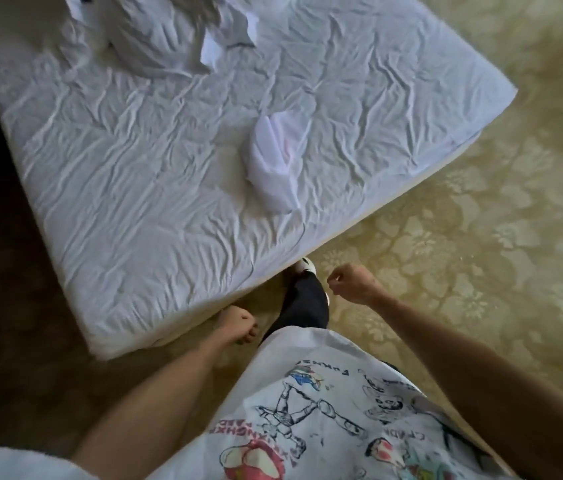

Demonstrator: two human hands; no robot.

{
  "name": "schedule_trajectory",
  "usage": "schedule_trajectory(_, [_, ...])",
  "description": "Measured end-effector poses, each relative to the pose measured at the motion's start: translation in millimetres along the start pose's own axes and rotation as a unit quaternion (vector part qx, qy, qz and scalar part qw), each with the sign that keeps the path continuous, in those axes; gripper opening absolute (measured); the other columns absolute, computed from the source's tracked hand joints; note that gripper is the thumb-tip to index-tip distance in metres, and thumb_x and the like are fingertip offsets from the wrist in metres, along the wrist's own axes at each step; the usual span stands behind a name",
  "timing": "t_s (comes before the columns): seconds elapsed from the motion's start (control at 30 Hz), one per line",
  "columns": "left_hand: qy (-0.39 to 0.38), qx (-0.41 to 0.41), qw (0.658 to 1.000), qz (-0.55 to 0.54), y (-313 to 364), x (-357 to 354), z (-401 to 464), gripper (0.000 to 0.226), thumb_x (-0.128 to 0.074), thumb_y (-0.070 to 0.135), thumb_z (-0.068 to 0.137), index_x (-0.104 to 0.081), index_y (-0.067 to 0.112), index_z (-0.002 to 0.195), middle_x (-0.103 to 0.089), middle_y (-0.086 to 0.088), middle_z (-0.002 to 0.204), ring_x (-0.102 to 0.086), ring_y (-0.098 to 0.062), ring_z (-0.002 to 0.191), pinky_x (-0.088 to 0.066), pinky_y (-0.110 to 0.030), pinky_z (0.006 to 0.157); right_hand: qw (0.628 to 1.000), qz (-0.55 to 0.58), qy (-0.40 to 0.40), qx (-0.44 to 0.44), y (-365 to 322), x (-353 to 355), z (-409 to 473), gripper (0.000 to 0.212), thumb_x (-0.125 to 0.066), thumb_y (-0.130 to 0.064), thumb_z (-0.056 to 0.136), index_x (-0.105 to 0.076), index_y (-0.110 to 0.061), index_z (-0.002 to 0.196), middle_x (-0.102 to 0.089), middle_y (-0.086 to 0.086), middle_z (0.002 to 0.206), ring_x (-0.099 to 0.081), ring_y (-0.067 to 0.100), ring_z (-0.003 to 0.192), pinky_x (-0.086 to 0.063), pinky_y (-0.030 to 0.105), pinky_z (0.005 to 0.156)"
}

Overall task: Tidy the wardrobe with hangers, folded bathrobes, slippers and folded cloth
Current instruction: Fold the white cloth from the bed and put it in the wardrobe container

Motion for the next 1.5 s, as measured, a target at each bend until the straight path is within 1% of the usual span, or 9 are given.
schedule_trajectory(0.13, [0.008,0.047,0.998,-0.041,28,33,50,0.020,-0.054,0.010,0.097,-0.066,0.006,0.082,-0.070,-0.007,0.071,-0.064,-0.018,0.054,-0.048,-0.022,0.047,0.997,-0.061,-0.018,0.035,-30,55,83,0.023,-0.055,-0.021,0.090,-0.074,-0.012,0.097,-0.072,0.005,0.097,-0.068,0.023,0.088,-0.055,0.033,0.075])
schedule_trajectory(0.23, [0.021,0.060,0.995,-0.082,71,68,90,0.019,-0.058,0.015,0.096,-0.069,0.007,0.083,-0.072,-0.006,0.071,-0.067,-0.016,0.054,-0.055,-0.026,0.056,0.996,-0.084,-0.015,0.023,-31,109,138,0.021,-0.057,-0.020,0.094,-0.075,-0.015,0.103,-0.075,0.003,0.100,-0.067,0.016,0.085,-0.052,0.027,0.073])
schedule_trajectory(0.43, [0.027,-0.003,0.994,-0.110,205,134,141,0.021,-0.055,0.013,0.094,-0.073,0.003,0.089,-0.075,-0.010,0.077,-0.068,-0.017,0.057,-0.056,-0.024,0.053,0.995,-0.099,0.013,-0.023,-19,218,211,0.020,-0.059,-0.020,0.093,-0.075,-0.016,0.105,-0.075,0.006,0.099,-0.069,0.020,0.089,-0.052,0.026,0.076])
schedule_trajectory(0.7, [0.027,-0.033,0.997,-0.070,300,168,192,0.026,-0.051,0.018,0.090,-0.070,0.004,0.078,-0.074,-0.003,0.068,-0.068,-0.006,0.052,-0.059,-0.028,0.061,0.983,-0.165,-0.075,-0.042,-20,272,277,0.019,-0.060,-0.020,0.088,-0.077,-0.021,0.098,-0.076,0.002,0.093,-0.070,0.020,0.094,-0.056,0.034,0.086])
schedule_trajectory(0.8, [0.046,-0.005,0.997,-0.056,305,174,206,0.027,-0.052,0.022,0.090,-0.068,0.011,0.071,-0.075,-0.004,0.075,-0.072,-0.019,0.072,-0.048,-0.026,0.062,0.975,-0.191,-0.113,-0.010,-45,286,312,0.021,-0.059,-0.018,0.089,-0.077,-0.018,0.098,-0.076,0.002,0.094,-0.070,0.019,0.094,-0.055,0.032,0.086])
schedule_trajectory(1.0, [0.123,0.031,0.991,-0.046,342,206,258,0.024,-0.050,0.020,0.090,-0.073,0.014,0.092,-0.073,-0.011,0.104,-0.068,-0.032,0.102,-0.050,-0.028,0.081,0.957,-0.238,-0.159,0.049,-95,295,416,0.019,-0.059,-0.013,0.086,-0.078,-0.018,0.089,-0.076,0.002,0.097,-0.070,0.021,0.097,-0.052,0.027,0.084])
schedule_trajectory(1.13, [0.169,0.001,0.986,0.016,399,240,336,0.025,-0.051,0.021,0.092,-0.073,0.016,0.104,-0.071,-0.007,0.110,-0.066,-0.031,0.106,-0.051,-0.032,0.084,0.931,-0.328,-0.123,0.102,-115,299,499,0.024,-0.052,-0.030,0.092,-0.072,-0.025,0.104,-0.070,0.007,0.114,-0.066,0.029,0.106,-0.051,0.034,0.088])
schedule_trajectory(1.33, [0.277,-0.050,0.956,0.085,457,286,464,0.028,-0.054,0.021,0.092,-0.063,0.015,0.118,-0.062,-0.004,0.122,-0.050,-0.025,0.123,-0.045,-0.037,0.098,0.914,-0.315,-0.015,0.256,-160,286,624,0.036,-0.064,-0.024,0.087,-0.062,-0.017,0.123,-0.057,0.003,0.126,-0.052,0.025,0.120,-0.049,0.037,0.083])
schedule_trajectory(1.5, [0.246,-0.074,0.956,0.141,466,274,537,0.025,-0.056,0.025,0.092,-0.059,0.020,0.117,-0.063,-0.002,0.124,-0.050,-0.025,0.123,-0.037,-0.037,0.100,0.910,-0.262,0.040,0.320,-159,261,676,0.055,-0.072,-0.049,0.081,-0.059,-0.016,0.122,-0.055,0.007,0.117,-0.052,0.029,0.107,-0.051,0.042,0.078])
Point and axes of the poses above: each hand's wrist, its own z-axis towards the middle knuckle, its own x-axis out of the back of the hand, y = z × x, the point moved 9 cm from there along z, towards the middle knuckle
